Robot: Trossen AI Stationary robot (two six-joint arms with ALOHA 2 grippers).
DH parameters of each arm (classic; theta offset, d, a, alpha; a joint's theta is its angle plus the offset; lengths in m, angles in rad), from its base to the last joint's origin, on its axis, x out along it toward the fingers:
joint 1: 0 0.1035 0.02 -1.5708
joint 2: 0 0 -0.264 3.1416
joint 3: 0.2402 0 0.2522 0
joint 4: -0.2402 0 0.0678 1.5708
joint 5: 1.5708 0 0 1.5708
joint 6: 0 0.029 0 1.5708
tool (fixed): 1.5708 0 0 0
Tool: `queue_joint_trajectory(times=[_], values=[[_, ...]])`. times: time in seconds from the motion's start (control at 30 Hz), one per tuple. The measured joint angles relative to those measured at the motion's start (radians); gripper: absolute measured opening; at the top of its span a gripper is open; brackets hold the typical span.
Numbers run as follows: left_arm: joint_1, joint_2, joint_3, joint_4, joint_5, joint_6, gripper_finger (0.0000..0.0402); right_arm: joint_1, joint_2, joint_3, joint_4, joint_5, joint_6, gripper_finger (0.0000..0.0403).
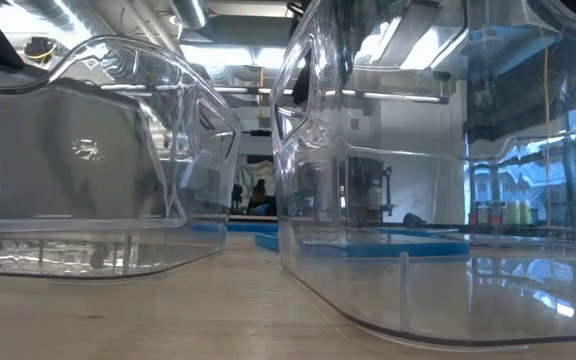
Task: Pick & place jewel cases by type
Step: Put the left black CD case into the left transparent bin, then put the bottom blue CD case into the right transparent bin
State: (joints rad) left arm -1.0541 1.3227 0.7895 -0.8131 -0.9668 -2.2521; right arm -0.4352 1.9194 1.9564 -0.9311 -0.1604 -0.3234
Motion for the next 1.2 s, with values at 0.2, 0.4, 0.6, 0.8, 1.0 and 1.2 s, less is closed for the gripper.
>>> queue_joint_trajectory(times=[0.2, 0.4, 0.6, 0.8, 1.0, 1.2], values=[[0.004, 0.002, 0.0, 0.001, 0.039, 0.093, 0.0055, 0.0, 0.0, 0.0, 0.0, 0.0, -0.001, 0.0199], [0.004, 0.002, 0.0, 0.001, 0.061, 0.088, 0.0068, 0.0, 0.0, 0.0, 0.0, 0.0, -0.002, 0.0199], [0.003, 0.002, 0.001, 0.003, 0.162, 0.028, 0.011, 0.0, 0.0, 0.0, 0.0, 0.0, -0.002, 0.0199], [0.003, 0.002, 0.002, 0.01, 0.278, -0.022, 0.0144, 0.0, 0.0, 0.0, -0.001, 0.0, -0.002, 0.0199], [0.003, -0.023, 0.073, -0.039, 0.252, 0.04, 0.015, 0.0, 0.0, 0.0, -0.001, 0.0, -0.002, 0.0199], [0.051, -0.119, 0.174, -0.228, 0.076, 0.255, 0.0148, 0.0, 0.0, 0.0, 0.0, 0.001, 0.001, 0.0199]])
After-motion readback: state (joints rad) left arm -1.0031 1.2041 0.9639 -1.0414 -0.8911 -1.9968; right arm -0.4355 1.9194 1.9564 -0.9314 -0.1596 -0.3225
